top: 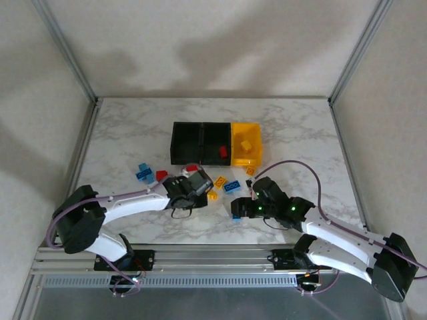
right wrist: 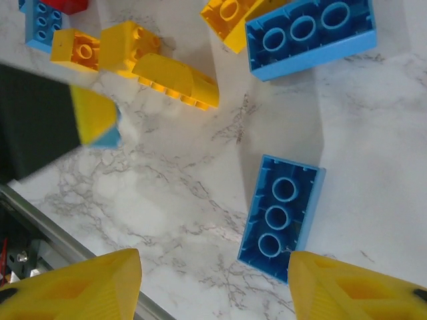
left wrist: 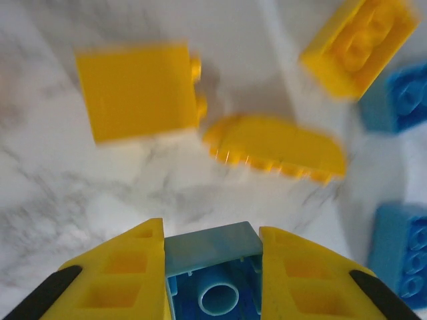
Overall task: Sort the legos into containers by color
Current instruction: Pick up the lego from the middle-left of the table, then place the lego in the container.
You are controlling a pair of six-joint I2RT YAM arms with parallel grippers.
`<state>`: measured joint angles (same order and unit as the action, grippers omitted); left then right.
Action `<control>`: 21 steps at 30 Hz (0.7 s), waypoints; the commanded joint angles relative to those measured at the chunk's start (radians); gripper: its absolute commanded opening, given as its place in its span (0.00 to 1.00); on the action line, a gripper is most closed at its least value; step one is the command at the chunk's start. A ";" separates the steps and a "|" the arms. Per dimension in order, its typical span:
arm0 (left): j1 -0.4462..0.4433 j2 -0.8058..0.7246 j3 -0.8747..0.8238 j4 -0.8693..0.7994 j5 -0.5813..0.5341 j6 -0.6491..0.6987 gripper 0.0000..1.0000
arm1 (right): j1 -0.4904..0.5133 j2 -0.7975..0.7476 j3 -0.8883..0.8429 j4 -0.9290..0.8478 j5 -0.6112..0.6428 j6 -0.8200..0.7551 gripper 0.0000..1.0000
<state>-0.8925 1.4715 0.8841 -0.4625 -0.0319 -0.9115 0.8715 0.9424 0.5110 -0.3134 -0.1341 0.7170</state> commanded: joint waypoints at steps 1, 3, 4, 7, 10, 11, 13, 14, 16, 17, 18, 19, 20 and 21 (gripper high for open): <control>0.069 -0.033 0.094 -0.071 -0.063 0.102 0.17 | 0.009 0.043 0.069 0.050 0.001 -0.030 0.60; 0.121 -0.040 0.133 -0.082 -0.083 0.133 0.17 | 0.007 0.076 0.096 0.055 0.029 -0.021 0.60; 0.149 -0.044 0.153 -0.082 -0.091 0.150 0.17 | 0.007 0.094 0.110 0.058 0.044 -0.019 0.60; 0.229 -0.023 0.225 -0.082 -0.099 0.209 0.17 | 0.006 0.137 0.141 0.087 0.067 -0.014 0.60; 0.300 0.026 0.308 -0.092 -0.095 0.264 0.17 | 0.004 0.185 0.176 0.108 0.071 -0.014 0.60; 0.320 0.047 0.332 -0.084 -0.092 0.283 0.17 | 0.004 0.201 0.191 0.111 0.078 -0.016 0.60; 0.357 0.102 0.388 -0.089 -0.075 0.312 0.17 | 0.002 0.225 0.214 0.115 0.100 -0.014 0.60; 0.371 0.132 0.417 -0.092 -0.072 0.327 0.17 | 0.002 0.236 0.227 0.121 0.100 -0.018 0.60; 0.392 0.188 0.462 -0.085 -0.073 0.351 0.17 | 0.003 0.258 0.250 0.131 0.098 -0.022 0.60; 0.405 0.220 0.487 -0.087 -0.068 0.358 0.17 | 0.002 0.268 0.260 0.134 0.100 -0.022 0.60; 0.415 0.250 0.510 -0.089 -0.061 0.363 0.16 | 0.003 0.277 0.269 0.135 0.102 -0.021 0.60; 0.425 0.282 0.531 -0.091 -0.058 0.368 0.16 | 0.002 0.283 0.276 0.137 0.105 -0.021 0.60; 0.433 0.309 0.549 -0.087 -0.056 0.372 0.16 | 0.003 0.288 0.280 0.140 0.105 -0.019 0.60; 0.435 0.330 0.562 -0.078 -0.052 0.376 0.16 | 0.001 0.290 0.282 0.142 0.105 -0.019 0.60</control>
<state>-0.4728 1.7512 1.3956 -0.5171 -0.1005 -0.5934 0.8711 1.2224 0.7620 -0.1925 -0.0505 0.7101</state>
